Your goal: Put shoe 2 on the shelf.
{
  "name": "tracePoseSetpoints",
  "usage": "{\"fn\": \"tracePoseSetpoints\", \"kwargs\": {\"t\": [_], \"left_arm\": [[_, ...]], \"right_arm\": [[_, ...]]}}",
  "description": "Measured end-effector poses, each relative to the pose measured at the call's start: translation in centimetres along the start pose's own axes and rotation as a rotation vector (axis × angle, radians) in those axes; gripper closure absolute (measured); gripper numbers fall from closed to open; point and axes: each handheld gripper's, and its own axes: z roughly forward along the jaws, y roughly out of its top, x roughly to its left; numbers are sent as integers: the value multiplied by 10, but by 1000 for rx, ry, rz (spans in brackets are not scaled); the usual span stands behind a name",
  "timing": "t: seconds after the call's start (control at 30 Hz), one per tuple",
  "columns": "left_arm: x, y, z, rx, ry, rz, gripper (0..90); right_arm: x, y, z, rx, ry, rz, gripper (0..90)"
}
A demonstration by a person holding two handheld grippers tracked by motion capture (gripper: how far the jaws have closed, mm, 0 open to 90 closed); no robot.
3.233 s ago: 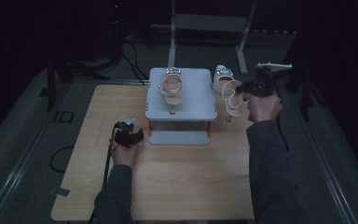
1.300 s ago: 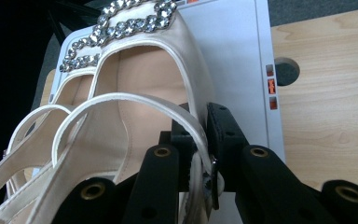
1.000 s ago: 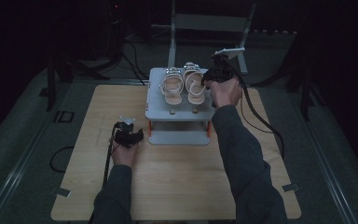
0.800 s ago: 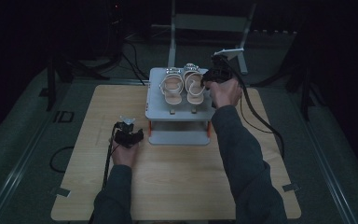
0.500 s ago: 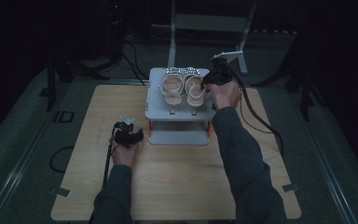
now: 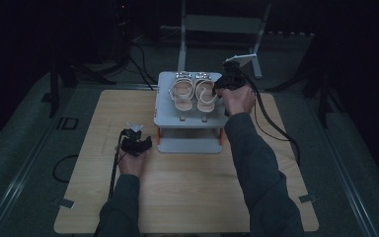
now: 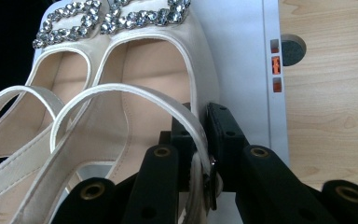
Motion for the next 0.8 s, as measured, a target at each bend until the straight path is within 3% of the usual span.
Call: {"fn": "tracePoseSetpoints", "kwargs": {"t": [0.3, 0.53, 0.8], "left_arm": [[0, 0, 0, 0, 0, -1, 451], [0, 0, 0, 0, 0, 0, 451], [0, 0, 0, 0, 0, -1, 451]], "right_arm": [[-1, 1, 2, 12, 8, -6, 807], [-7, 3, 3, 31, 53, 11, 763], [-9, 6, -2, 18, 95, -9, 690]]}}
